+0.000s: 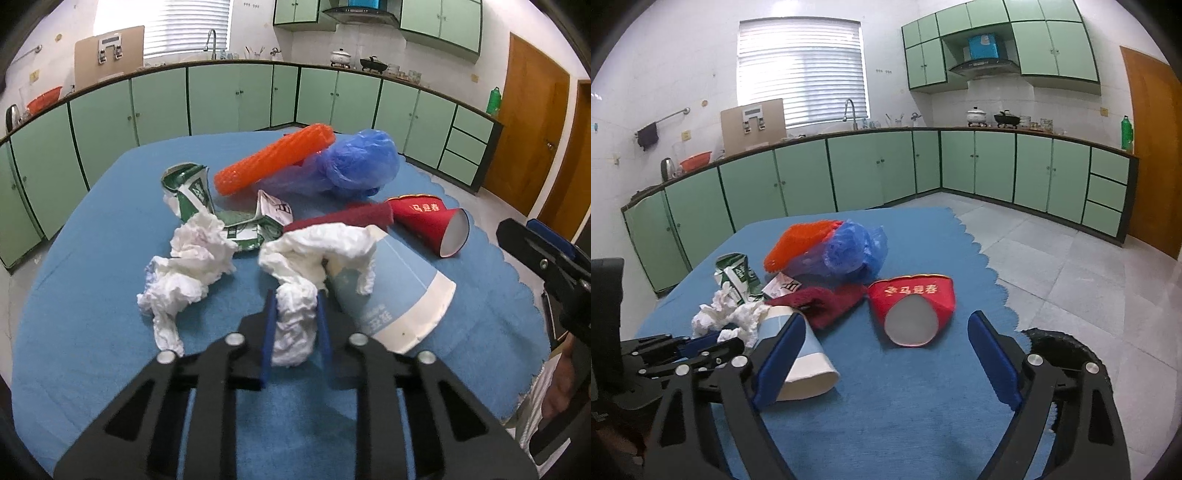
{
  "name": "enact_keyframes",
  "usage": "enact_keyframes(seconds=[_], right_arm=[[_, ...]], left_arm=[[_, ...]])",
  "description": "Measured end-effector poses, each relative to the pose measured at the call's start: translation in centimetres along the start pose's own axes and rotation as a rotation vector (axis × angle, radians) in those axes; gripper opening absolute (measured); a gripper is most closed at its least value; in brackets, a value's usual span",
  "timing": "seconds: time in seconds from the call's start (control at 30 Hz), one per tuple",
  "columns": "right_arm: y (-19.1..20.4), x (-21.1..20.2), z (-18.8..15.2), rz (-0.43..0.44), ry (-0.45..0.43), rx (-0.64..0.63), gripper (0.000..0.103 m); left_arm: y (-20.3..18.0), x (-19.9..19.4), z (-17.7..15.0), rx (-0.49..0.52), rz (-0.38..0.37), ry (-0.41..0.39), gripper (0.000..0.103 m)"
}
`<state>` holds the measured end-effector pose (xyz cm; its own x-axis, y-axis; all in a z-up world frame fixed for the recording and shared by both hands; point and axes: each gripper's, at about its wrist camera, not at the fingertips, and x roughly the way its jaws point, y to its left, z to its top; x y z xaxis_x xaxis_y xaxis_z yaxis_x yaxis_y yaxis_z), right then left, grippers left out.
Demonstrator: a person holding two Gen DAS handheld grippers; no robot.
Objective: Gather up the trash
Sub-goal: 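Grasp the white tissues with the left tool, then grasp the white-and-blue paper cup with the right tool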
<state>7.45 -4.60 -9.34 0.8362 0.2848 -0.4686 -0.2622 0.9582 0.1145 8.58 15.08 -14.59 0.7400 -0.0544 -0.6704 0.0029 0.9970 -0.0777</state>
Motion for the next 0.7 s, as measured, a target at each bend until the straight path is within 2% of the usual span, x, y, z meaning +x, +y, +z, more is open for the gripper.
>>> enact_keyframes(seconds=[0.33, 0.47, 0.7], right_arm=[[2.7, 1.7, -0.9, 0.071, 0.042, -0.032, 0.087], [4.3, 2.4, -1.6, 0.088, 0.057, -0.061, 0.098], [6.4, 4.1, -2.5, 0.109, 0.117, -0.111, 0.097]], left_arm=[[1.6, -2.0, -0.2, -0.033, 0.035, -0.015, 0.016], [2.6, -2.6, -0.8, -0.043, 0.055, -0.01, 0.016], [3.8, -3.1, -0.9, -0.06, 0.078, -0.014, 0.016]])
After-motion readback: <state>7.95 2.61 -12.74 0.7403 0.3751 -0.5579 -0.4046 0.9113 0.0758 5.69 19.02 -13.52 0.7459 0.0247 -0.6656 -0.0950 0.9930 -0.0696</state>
